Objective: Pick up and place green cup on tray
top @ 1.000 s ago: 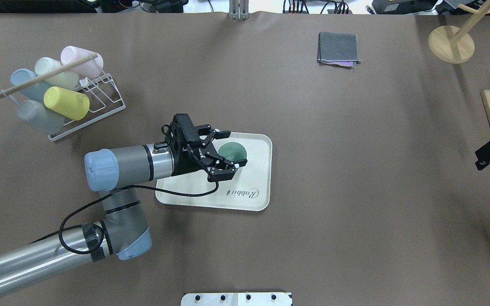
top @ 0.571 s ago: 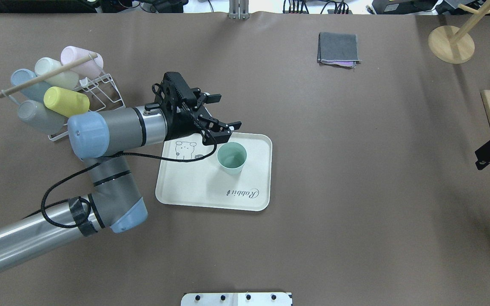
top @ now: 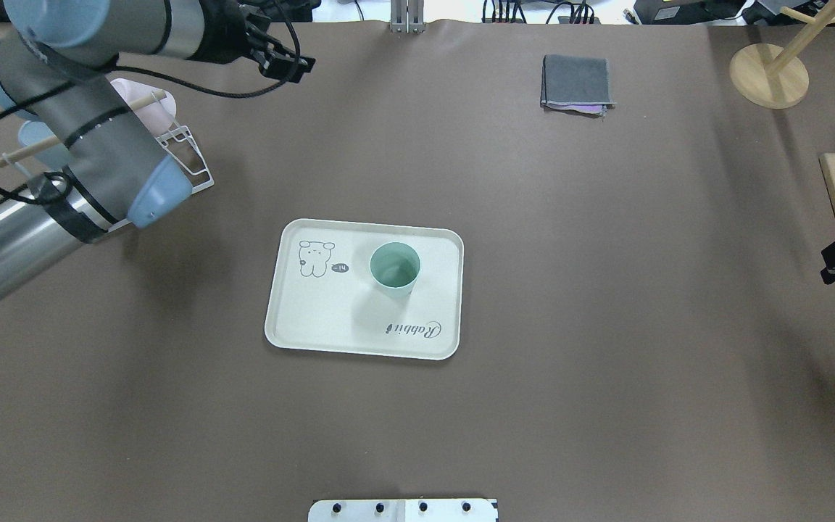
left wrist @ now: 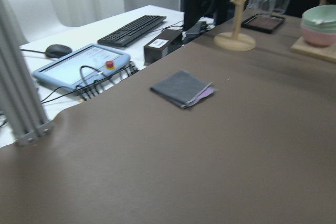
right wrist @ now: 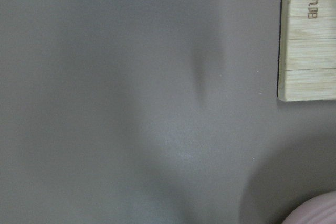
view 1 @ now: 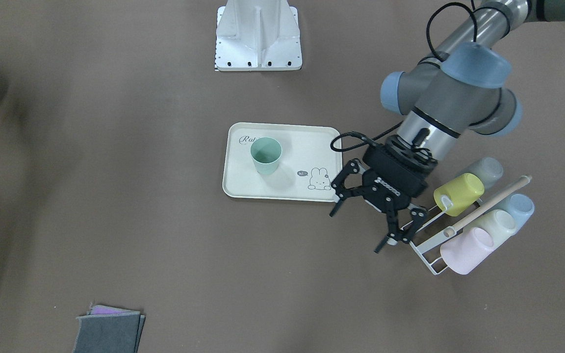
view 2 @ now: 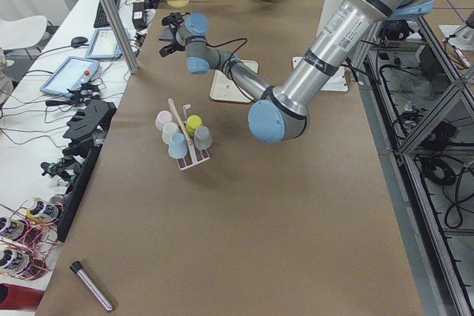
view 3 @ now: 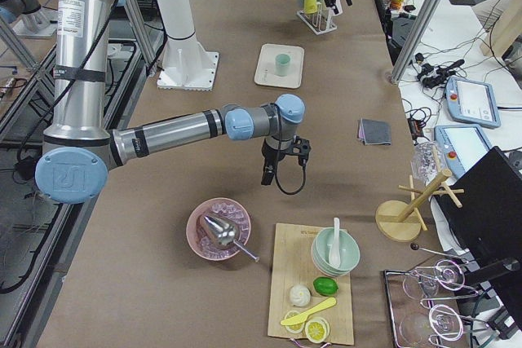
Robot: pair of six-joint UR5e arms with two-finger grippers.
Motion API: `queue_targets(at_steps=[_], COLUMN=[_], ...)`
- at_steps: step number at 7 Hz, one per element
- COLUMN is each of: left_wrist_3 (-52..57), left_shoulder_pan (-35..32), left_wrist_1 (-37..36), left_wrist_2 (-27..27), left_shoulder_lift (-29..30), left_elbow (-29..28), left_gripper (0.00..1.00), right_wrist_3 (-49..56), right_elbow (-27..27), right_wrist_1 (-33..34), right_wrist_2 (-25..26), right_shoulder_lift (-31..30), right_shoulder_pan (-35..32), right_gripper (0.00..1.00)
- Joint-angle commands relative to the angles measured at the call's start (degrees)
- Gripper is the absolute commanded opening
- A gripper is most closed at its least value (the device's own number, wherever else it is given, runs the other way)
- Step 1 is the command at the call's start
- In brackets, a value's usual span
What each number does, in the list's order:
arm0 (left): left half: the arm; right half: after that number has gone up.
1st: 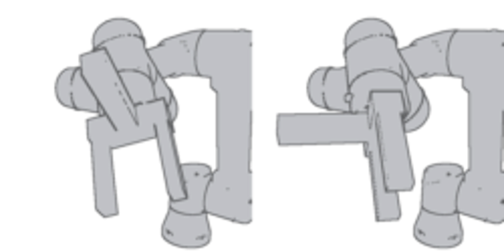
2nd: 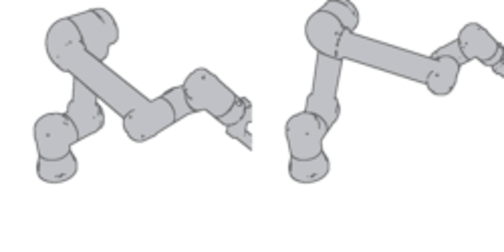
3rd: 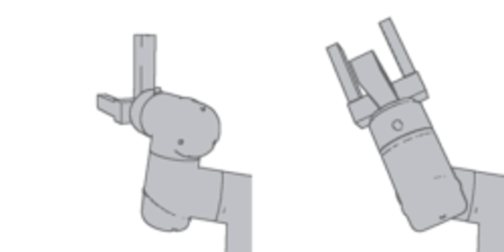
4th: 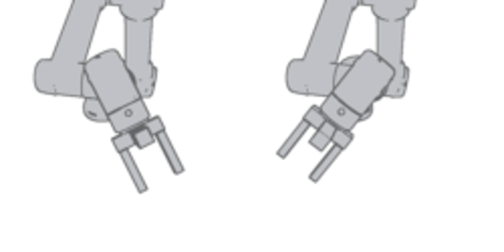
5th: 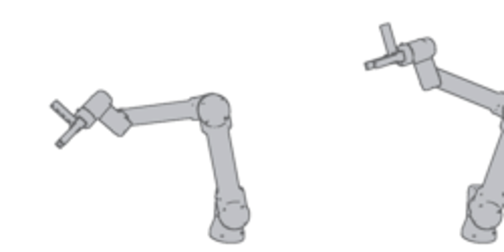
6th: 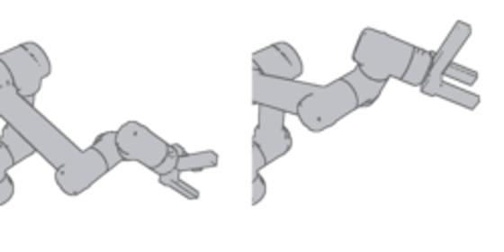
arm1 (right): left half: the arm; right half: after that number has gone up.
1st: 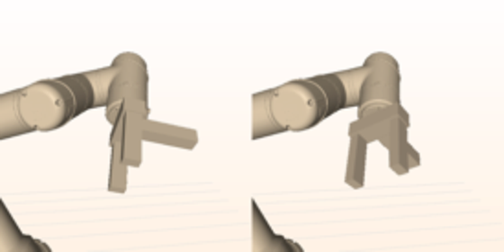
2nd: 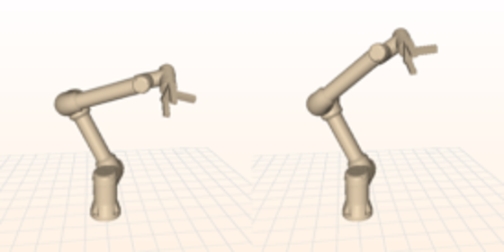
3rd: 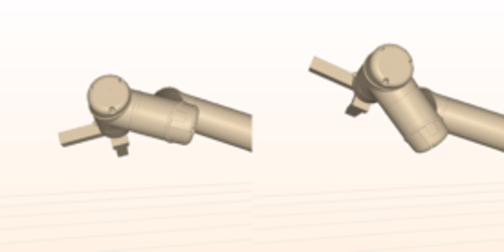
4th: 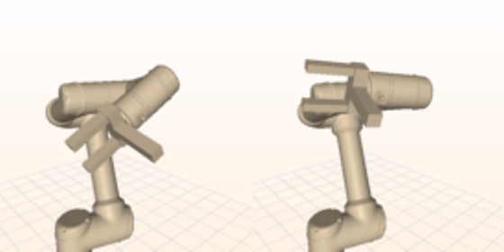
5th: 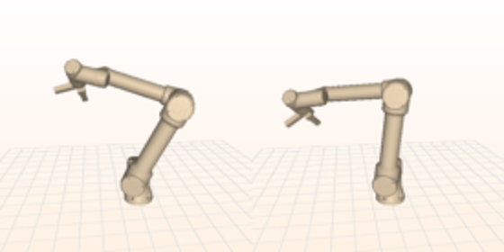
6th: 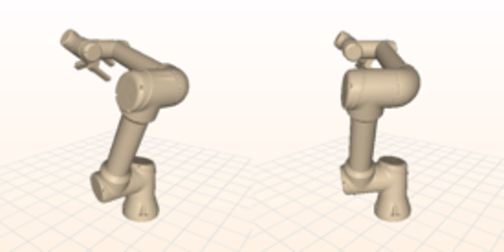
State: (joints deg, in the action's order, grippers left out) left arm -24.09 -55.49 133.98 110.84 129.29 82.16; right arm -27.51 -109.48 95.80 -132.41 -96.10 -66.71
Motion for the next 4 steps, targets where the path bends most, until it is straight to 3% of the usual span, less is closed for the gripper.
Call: queue_targets(at_steps=[1, 2, 4], left_wrist_3=[0.0, 0.0, 0.18], left_shoulder_pan=[-11.41, -16.18, -22.79], left_wrist_1=[-17.94, -27.1, -29.12], left_wrist_2=[13.16, 18.05, 18.27], left_shoulder_lift=[0.79, 0.53, -7.08], left_elbow=[0.1, 1.06, 0.03], left_gripper=[0.98, 0.98, 0.98], right_wrist_3=[2.17, 5.24, 13.06], right_elbow=[1.02, 1.72, 5.57], right_wrist_1=[0.0, 0.0, 0.0], right_wrist_2=[-2.85, -2.77, -2.42], right_shoulder_lift=[-0.66, -2.32, -2.42], right_shoulder_pan=[-5.5, -8.06, -13.52], right_gripper=[1.0, 1.0, 1.0])
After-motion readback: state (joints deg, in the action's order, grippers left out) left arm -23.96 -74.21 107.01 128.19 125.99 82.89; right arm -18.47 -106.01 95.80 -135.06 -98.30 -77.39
